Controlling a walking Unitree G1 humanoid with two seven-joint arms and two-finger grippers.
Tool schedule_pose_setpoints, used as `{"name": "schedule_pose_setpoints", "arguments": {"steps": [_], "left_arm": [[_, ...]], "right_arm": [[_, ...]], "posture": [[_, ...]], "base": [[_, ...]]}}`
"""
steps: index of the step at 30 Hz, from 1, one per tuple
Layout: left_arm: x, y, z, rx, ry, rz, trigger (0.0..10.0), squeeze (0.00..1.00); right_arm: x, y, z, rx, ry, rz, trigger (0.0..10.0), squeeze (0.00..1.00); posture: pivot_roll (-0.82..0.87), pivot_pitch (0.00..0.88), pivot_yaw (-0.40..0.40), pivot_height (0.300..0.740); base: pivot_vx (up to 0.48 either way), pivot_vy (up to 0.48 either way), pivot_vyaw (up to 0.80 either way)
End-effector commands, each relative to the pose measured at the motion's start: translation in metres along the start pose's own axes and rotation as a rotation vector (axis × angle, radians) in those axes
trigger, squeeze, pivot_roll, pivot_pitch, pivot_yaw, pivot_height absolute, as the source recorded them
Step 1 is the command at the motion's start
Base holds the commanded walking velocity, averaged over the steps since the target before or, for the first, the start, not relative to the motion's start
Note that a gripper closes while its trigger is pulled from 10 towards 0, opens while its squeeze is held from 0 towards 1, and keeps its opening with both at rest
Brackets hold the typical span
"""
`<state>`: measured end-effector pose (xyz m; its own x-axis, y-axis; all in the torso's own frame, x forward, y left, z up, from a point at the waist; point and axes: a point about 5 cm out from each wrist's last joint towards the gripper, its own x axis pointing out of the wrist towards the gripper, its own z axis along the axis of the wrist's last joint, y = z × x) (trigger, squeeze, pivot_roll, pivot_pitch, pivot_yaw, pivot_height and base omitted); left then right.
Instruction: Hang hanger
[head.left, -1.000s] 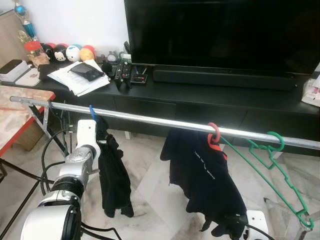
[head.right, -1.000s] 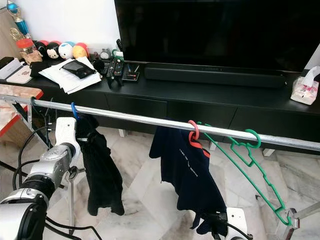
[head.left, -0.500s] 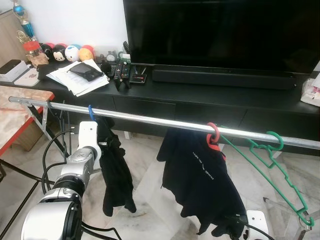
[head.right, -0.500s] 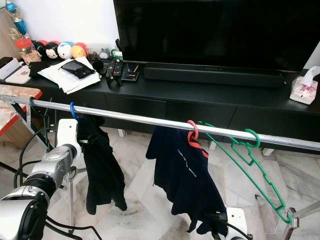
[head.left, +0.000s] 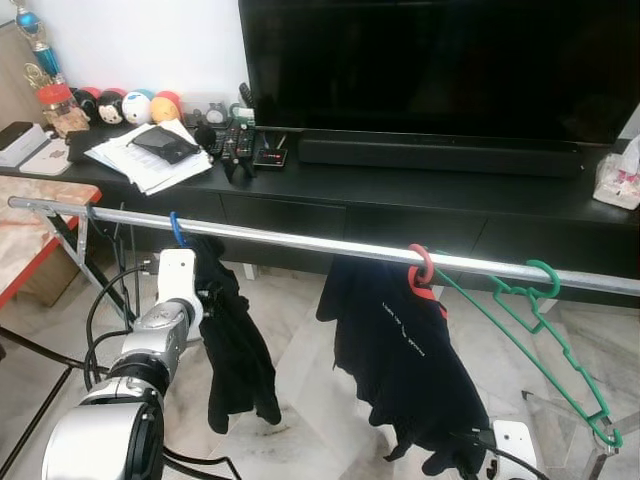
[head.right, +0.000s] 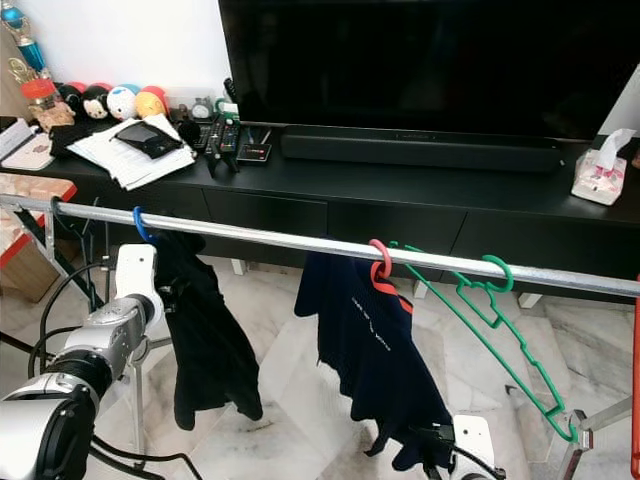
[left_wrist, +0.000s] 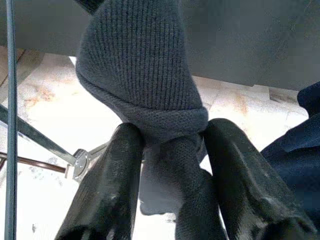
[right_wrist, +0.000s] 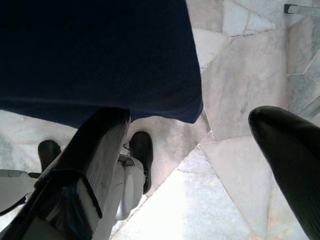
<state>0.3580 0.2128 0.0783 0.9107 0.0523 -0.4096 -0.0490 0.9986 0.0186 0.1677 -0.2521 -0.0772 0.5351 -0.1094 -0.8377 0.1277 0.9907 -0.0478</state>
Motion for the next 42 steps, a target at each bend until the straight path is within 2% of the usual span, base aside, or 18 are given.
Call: {"name": "schedule_pose_setpoints", "arguments": {"steps": [1, 15, 19, 26, 29, 33, 36, 41, 42], "left_arm": [[0.001, 0.002, 0.002, -0.012, 0.011, 0.006, 0.0, 0.00], [0.001, 0.000, 0.000, 0.000, 0.018, -0.003, 0.0, 0.00], [0.000, -0.001, -0.001, 0.080, 0.011, -0.004, 0.0, 0.00], [-0.001, 0.000, -0.003, 0.080, -0.002, -0.001, 0.0, 0.00], [-0.001, 0.002, -0.005, 0.111, -0.005, 0.002, 0.0, 0.00], [-0.003, 0.003, -0.005, 0.110, -0.047, -0.005, 0.0, 0.00], [-0.007, 0.006, -0.002, 0.101, -0.129, 0.001, 0.0, 0.00], [-0.012, 0.011, -0.002, 0.109, -0.192, 0.015, 0.0, 0.00], [-0.013, 0.011, -0.002, 0.122, -0.221, 0.013, 0.6, 0.00]], "right_arm": [[0.000, 0.000, -0.001, 0.003, 0.004, 0.002, 10.0, 0.00], [0.000, 0.000, -0.002, 0.002, 0.005, 0.003, 10.0, 0.00], [0.000, 0.000, -0.003, -0.001, 0.007, 0.003, 10.0, 0.00], [-0.001, 0.000, -0.004, -0.003, 0.010, 0.004, 10.0, 0.00], [-0.001, 0.000, -0.004, -0.006, 0.012, 0.005, 10.0, 0.00], [-0.001, 0.000, -0.006, -0.006, 0.014, 0.005, 10.0, 0.00], [-0.001, 0.000, -0.007, -0.005, 0.017, 0.003, 10.0, 0.00], [-0.001, -0.001, -0.008, -0.011, 0.017, -0.003, 10.0, 0.00], [-0.001, -0.001, -0.008, -0.012, 0.016, -0.004, 10.0, 0.00]], "posture": [[-0.10, 0.017, 0.025, 0.740], [-0.11, 0.007, 0.026, 0.740], [-0.10, 0.000, 0.026, 0.740], [-0.10, 0.000, 0.025, 0.740], [-0.10, 0.000, 0.026, 0.740], [-0.10, 0.000, 0.027, 0.740], [-0.10, 0.000, 0.028, 0.740], [-0.10, 0.000, 0.026, 0.740], [-0.10, 0.000, 0.026, 0.740]], "base": [[0.000, 0.000, 0.00], [0.000, 0.000, 0.00], [0.000, 0.000, 0.00], [0.000, 0.000, 0.00], [0.000, 0.000, 0.00], [0.000, 0.000, 0.00], [0.000, 0.000, 0.00], [0.000, 0.000, 0.00], [0.000, 0.000, 0.00]]}}
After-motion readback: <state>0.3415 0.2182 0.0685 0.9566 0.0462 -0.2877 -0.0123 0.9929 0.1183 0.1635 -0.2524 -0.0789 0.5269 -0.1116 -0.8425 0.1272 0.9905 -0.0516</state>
